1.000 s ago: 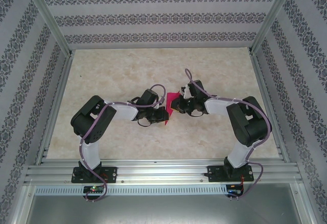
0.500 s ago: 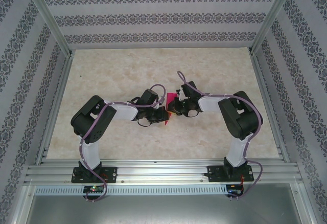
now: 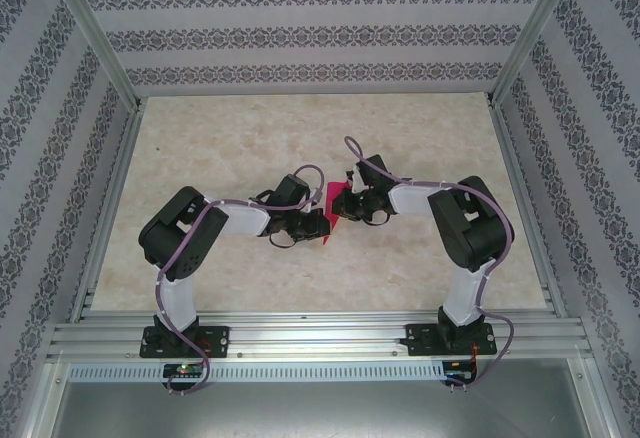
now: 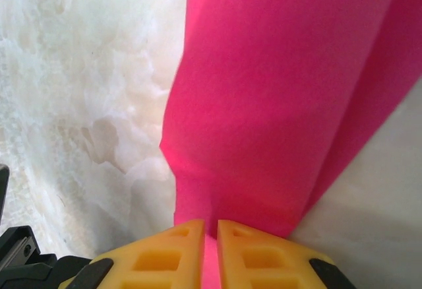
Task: Fold a paper plane with a square sheet of paper (fold left side to right side)
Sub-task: Fold the wing for the fifth time at the center of the table.
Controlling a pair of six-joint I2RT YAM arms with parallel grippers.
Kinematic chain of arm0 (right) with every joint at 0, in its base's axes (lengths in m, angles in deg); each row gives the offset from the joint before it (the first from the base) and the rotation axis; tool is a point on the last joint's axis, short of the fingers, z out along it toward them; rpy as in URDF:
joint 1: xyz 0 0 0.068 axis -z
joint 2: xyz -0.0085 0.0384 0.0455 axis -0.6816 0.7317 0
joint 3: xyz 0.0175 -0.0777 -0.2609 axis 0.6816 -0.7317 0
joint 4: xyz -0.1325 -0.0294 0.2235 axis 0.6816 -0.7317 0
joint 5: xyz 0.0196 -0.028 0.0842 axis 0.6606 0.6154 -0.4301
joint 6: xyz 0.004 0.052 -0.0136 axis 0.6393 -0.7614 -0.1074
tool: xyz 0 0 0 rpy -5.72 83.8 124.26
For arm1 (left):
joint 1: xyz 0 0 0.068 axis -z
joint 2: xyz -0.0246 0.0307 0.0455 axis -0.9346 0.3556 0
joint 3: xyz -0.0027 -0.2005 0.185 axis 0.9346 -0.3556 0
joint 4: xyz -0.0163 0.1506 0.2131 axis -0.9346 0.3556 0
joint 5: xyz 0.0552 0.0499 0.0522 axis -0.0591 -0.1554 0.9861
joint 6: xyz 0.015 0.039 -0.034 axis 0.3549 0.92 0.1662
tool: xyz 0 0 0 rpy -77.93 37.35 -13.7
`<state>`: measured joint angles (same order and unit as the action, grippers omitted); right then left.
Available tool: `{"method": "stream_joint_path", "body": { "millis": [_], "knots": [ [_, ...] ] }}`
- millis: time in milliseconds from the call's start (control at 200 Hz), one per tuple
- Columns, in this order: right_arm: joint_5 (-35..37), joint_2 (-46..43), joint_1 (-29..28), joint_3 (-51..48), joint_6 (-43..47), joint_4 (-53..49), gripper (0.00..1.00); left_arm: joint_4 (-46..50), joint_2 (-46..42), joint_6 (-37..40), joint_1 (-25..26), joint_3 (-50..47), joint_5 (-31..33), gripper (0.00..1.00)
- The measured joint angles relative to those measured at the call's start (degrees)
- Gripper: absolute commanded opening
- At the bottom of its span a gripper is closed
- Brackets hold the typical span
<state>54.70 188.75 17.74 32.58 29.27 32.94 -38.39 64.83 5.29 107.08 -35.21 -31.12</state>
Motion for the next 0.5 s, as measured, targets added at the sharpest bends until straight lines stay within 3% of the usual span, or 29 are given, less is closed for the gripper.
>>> {"method": "stream_joint_path", "body": {
  "millis": [500],
  "knots": [
    [3.34, 2.69, 4.87, 5.57, 3.67, -3.32, 0.17, -0.39, 0.11, 0.0, -0.02, -0.11, -0.28, 0.07]
  ]
}}
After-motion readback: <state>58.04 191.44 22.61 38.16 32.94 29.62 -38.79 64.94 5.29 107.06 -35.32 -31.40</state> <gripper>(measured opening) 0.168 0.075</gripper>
